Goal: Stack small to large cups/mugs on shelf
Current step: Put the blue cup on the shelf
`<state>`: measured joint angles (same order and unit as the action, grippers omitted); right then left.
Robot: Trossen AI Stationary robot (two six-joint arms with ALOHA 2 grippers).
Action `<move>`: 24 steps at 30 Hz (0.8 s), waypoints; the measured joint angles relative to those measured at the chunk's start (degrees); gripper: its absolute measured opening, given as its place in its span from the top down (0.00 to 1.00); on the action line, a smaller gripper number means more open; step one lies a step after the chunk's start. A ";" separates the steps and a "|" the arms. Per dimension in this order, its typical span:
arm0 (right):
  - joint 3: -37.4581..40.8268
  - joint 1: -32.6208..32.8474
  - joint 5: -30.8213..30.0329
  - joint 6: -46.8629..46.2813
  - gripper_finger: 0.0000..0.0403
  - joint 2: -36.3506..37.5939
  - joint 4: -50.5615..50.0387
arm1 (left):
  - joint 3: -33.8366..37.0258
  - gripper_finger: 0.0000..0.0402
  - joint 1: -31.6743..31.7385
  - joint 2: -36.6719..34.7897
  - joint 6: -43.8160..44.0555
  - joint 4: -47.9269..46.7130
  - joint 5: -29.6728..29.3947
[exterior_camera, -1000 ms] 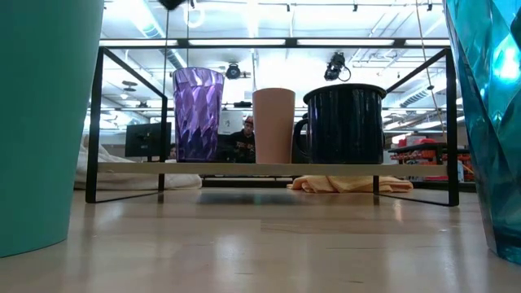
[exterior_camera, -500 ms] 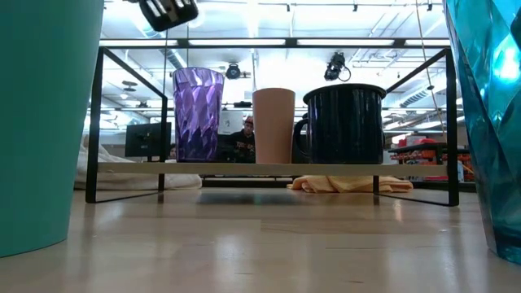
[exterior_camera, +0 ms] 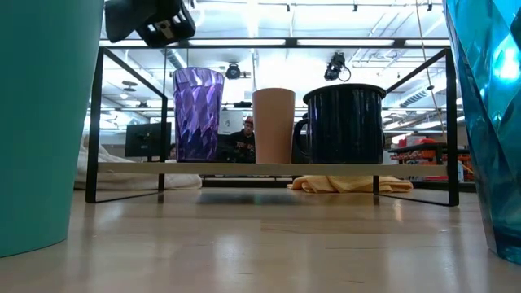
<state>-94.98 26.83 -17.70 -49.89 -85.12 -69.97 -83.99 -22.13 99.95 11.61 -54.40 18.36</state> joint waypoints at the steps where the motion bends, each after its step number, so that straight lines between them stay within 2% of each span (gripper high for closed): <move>1: 0.00 0.00 -0.02 0.00 0.61 0.00 0.00 | -0.02 0.44 0.00 0.24 -0.25 0.40 -0.23; 24: 0.00 0.00 -0.26 -0.07 0.61 -0.02 -0.28 | 0.00 0.53 -0.18 3.36 -3.31 2.29 -0.77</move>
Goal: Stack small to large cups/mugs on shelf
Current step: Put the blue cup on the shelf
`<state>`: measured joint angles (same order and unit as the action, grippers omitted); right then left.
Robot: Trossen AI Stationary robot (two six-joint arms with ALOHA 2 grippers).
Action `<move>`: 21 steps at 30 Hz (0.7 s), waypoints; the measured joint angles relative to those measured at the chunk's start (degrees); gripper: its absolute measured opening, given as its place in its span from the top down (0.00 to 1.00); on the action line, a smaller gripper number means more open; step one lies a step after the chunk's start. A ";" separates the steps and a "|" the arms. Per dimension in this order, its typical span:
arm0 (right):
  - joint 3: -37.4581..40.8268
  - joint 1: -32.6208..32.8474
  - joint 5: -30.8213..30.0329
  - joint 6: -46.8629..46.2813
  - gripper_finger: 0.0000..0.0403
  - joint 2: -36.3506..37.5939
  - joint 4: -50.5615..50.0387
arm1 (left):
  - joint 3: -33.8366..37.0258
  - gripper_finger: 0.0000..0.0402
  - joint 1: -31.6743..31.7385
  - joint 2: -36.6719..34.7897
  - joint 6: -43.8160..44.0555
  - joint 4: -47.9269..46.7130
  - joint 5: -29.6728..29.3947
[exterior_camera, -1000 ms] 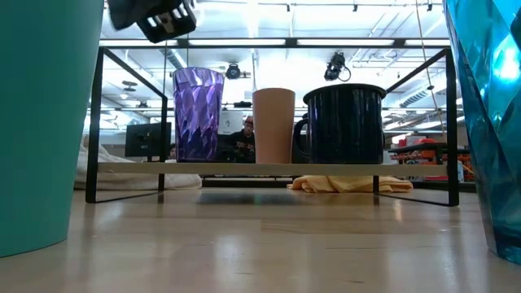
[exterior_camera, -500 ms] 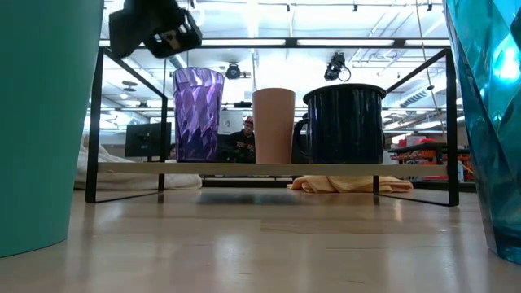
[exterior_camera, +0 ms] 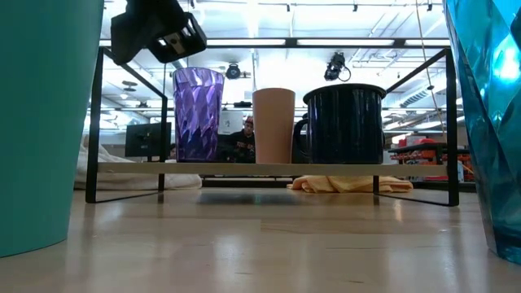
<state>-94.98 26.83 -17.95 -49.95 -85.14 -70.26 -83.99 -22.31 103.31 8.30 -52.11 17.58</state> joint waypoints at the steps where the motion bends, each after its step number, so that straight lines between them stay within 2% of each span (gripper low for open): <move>1: 0.00 0.00 -0.01 0.00 0.61 0.00 -0.01 | 0.00 0.54 0.00 0.00 -0.07 0.04 0.00; 14: 0.00 0.00 -0.01 -0.47 0.62 0.00 -0.01 | 0.00 0.60 0.00 2.56 -1.52 -0.11 0.00; 17: 0.00 0.00 -0.01 -0.48 0.62 0.00 -0.02 | 0.00 0.65 0.00 2.56 -1.66 -0.01 -0.31; 21: 0.00 0.00 -0.02 -0.47 0.62 0.00 0.00 | 0.00 0.76 0.00 2.56 -2.11 -0.03 -0.87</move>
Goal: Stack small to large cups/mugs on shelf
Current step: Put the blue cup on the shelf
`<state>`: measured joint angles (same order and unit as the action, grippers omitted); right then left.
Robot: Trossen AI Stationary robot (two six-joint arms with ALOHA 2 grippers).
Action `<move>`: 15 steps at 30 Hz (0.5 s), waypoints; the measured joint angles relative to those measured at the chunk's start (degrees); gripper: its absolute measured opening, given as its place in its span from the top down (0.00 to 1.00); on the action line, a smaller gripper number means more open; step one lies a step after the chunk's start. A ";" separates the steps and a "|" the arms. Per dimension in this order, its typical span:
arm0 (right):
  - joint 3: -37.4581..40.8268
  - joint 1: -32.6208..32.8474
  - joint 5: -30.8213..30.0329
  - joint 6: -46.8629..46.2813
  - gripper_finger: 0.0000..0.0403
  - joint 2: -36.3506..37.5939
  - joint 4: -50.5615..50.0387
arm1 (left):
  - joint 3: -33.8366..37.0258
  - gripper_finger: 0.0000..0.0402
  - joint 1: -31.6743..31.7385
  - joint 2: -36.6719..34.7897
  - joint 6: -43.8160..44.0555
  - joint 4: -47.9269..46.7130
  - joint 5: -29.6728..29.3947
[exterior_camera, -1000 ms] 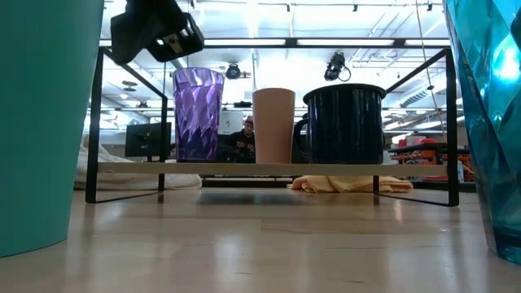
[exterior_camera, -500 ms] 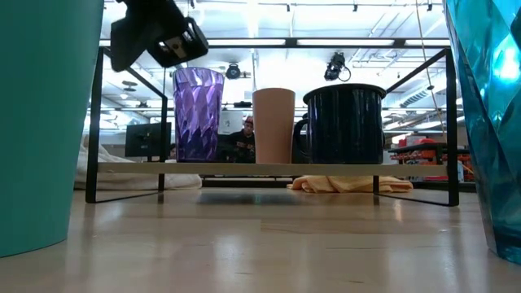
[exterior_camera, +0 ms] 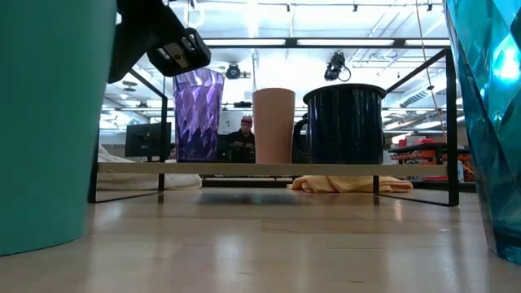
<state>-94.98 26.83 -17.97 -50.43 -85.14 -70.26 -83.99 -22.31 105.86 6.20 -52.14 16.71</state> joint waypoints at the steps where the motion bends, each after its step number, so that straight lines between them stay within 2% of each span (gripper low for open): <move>1: 0.00 0.00 -0.01 0.00 0.62 0.00 -0.01 | 0.00 0.80 0.00 0.00 -0.01 0.00 0.00; 4: 0.00 0.00 -0.24 -0.01 0.62 0.00 0.00 | 0.00 0.92 -0.01 0.00 -0.85 -0.03 -0.08; 6: 0.00 0.00 -0.52 0.00 0.62 0.00 -0.02 | 0.00 0.97 -0.01 0.00 -1.37 -0.05 -0.04; 15: 0.00 0.00 -0.60 -1.07 0.62 0.00 -2.90 | -1.54 0.97 1.65 -0.55 -2.23 -1.96 -0.13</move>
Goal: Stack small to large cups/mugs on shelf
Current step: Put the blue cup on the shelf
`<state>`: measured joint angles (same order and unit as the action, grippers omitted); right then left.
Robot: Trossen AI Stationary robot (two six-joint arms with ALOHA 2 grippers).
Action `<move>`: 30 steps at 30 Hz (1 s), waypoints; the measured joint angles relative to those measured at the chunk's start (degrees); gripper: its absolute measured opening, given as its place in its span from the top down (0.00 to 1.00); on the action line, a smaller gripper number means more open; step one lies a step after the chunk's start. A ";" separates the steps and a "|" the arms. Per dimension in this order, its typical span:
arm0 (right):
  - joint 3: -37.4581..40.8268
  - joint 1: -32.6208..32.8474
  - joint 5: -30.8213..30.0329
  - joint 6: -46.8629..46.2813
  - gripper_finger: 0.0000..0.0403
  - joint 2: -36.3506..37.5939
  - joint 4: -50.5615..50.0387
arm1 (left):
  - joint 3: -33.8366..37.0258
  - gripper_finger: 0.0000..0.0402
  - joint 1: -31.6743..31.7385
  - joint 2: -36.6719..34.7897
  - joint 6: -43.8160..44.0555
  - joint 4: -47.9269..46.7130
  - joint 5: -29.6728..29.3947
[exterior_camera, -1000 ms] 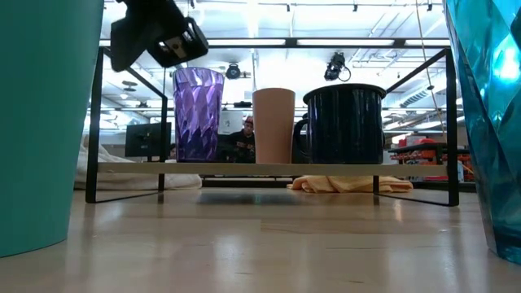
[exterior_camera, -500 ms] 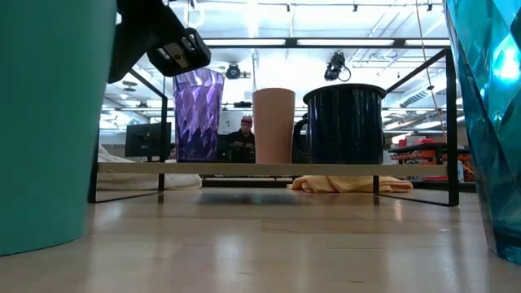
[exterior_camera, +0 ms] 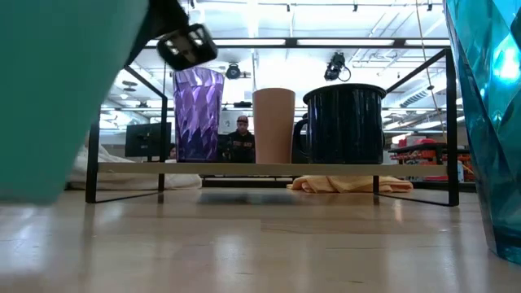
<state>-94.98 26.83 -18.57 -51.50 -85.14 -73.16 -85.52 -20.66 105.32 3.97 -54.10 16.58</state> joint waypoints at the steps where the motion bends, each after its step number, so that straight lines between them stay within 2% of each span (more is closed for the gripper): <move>1: 0.00 0.00 0.00 -0.25 0.62 0.00 -0.49 | -1.09 0.97 0.41 0.00 -0.55 -1.13 -0.24; 9: 0.00 0.58 -0.02 -1.34 0.62 0.00 -1.14 | -14.11 0.98 5.53 -0.07 -6.31 -7.61 -4.41; 15: 0.00 3.85 -1.42 -5.79 0.62 0.00 -3.65 | -21.60 0.98 10.94 -0.09 -9.99 -14.08 -8.67; 21: 0.00 7.99 -4.30 -11.56 0.62 0.00 -4.00 | -24.13 0.98 16.27 -0.09 -11.80 -16.34 -9.12; 30: 0.00 12.72 -8.55 -18.81 0.62 0.00 -3.98 | -24.74 0.98 19.93 -0.09 -15.96 -16.78 -9.78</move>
<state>-94.98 39.55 -27.11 -70.30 -85.14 -77.14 -110.26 -0.73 105.23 -11.99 -70.87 6.80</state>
